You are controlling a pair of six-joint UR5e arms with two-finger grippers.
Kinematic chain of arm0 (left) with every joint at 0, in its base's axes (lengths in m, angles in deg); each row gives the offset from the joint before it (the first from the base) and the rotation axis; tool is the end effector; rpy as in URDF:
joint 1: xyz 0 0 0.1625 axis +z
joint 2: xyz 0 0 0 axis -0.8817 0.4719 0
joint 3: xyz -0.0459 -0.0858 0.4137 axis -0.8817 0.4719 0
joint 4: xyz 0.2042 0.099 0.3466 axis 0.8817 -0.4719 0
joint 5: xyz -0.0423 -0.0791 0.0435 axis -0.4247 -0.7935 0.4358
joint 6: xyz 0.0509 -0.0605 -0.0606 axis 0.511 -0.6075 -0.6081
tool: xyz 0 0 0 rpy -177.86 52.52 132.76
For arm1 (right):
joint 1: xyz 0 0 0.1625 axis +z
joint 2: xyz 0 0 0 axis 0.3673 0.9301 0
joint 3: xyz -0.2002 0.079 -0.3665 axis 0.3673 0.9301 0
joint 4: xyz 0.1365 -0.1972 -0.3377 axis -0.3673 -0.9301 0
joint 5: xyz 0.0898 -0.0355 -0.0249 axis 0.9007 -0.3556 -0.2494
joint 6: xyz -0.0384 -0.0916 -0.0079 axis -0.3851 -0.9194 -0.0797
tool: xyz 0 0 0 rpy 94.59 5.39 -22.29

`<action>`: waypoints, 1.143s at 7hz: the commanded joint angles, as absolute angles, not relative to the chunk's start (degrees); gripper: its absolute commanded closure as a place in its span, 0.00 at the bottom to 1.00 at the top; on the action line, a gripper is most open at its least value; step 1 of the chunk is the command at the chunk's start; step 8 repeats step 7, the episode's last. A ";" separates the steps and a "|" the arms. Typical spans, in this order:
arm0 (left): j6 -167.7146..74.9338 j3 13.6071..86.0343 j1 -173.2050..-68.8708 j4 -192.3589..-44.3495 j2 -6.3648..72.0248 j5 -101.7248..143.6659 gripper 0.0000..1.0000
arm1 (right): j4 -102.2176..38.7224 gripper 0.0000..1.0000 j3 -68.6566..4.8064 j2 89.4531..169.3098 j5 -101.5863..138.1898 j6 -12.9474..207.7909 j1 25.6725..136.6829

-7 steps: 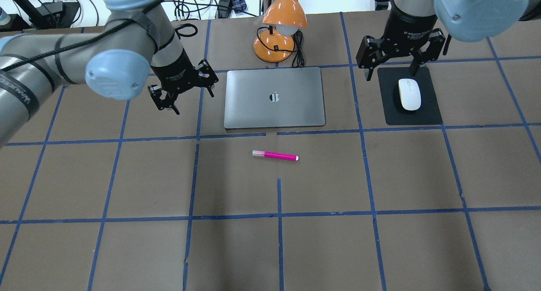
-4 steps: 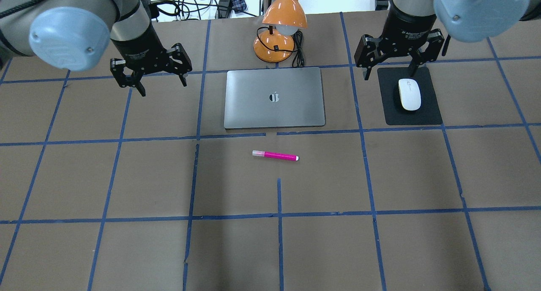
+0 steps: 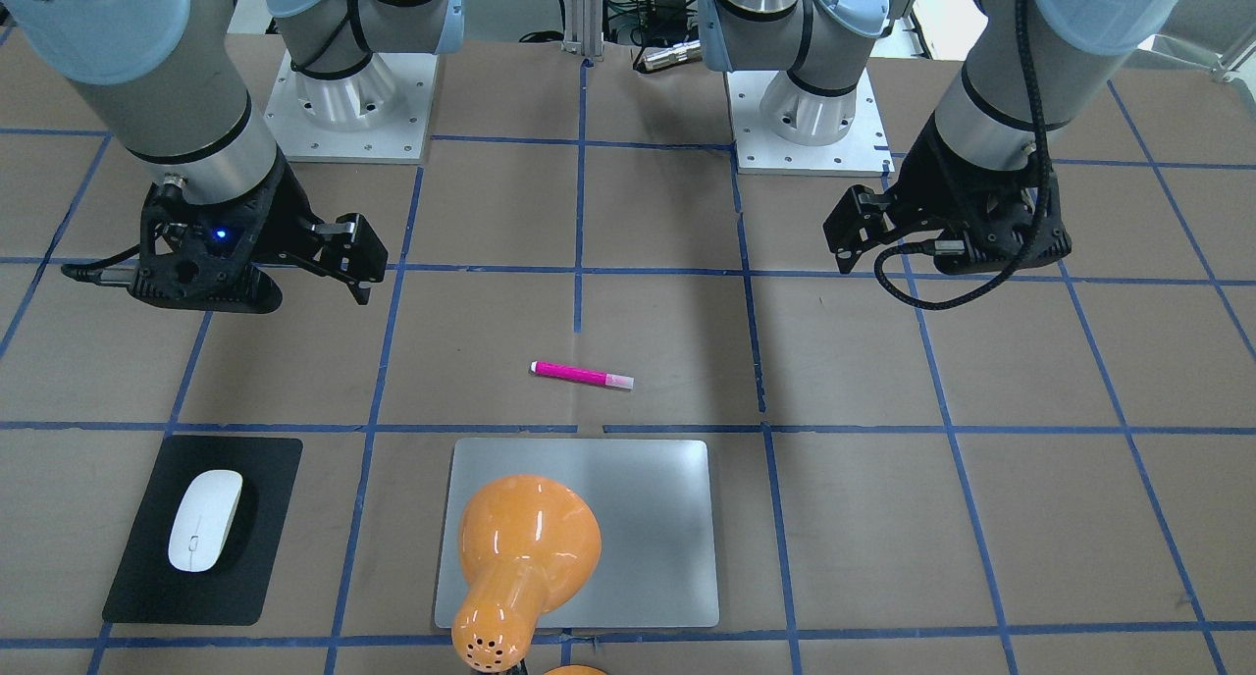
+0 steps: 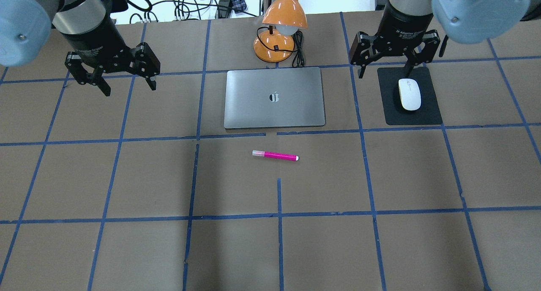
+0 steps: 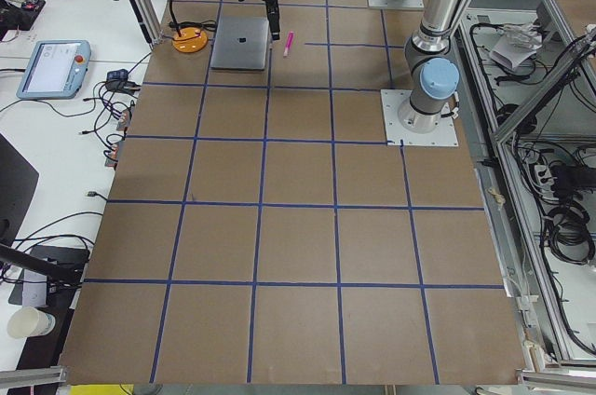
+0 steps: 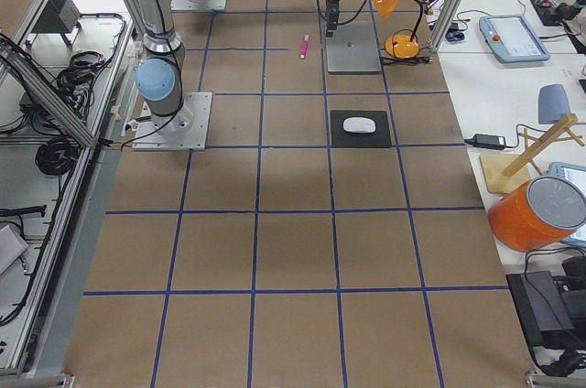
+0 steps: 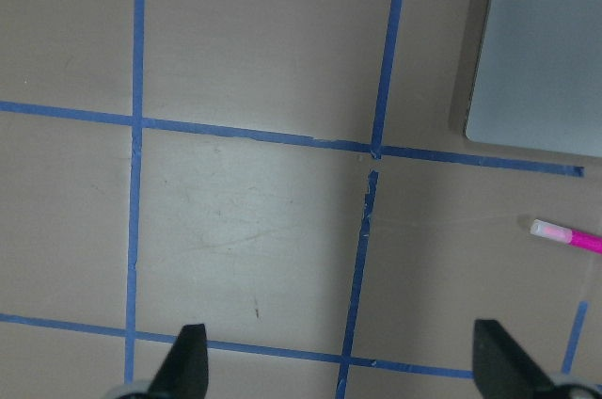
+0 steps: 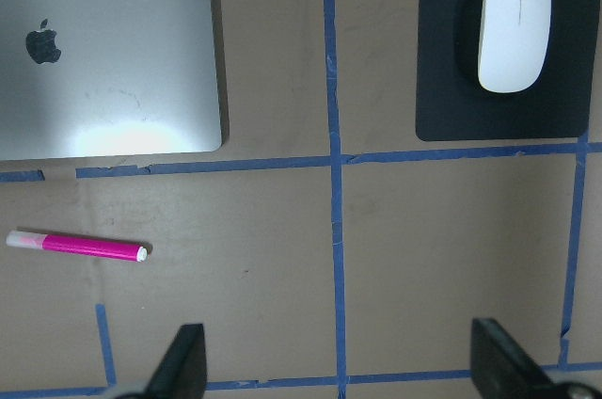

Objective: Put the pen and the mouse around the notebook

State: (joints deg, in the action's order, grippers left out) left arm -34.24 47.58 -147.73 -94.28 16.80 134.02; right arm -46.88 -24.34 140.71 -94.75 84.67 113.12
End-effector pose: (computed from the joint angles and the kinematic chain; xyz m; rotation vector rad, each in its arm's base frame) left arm -0.0938 -0.5180 0.4638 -0.1801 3.1085 0.1227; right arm 0.1484 -0.5484 0.4503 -0.0599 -3.1379 -0.0632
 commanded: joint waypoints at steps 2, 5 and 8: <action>-34.03 49.73 -147.71 -93.92 15.34 133.91 0.00 | -47.02 0.00 -24.36 140.78 -95.15 84.53 113.13; -33.86 49.82 -147.62 -93.83 15.08 134.00 0.00 | -47.02 0.00 -24.36 140.70 -95.16 84.35 113.13; -33.86 49.82 -147.45 -93.83 15.26 133.91 0.00 | -47.02 0.00 -24.45 140.70 -95.34 84.35 113.13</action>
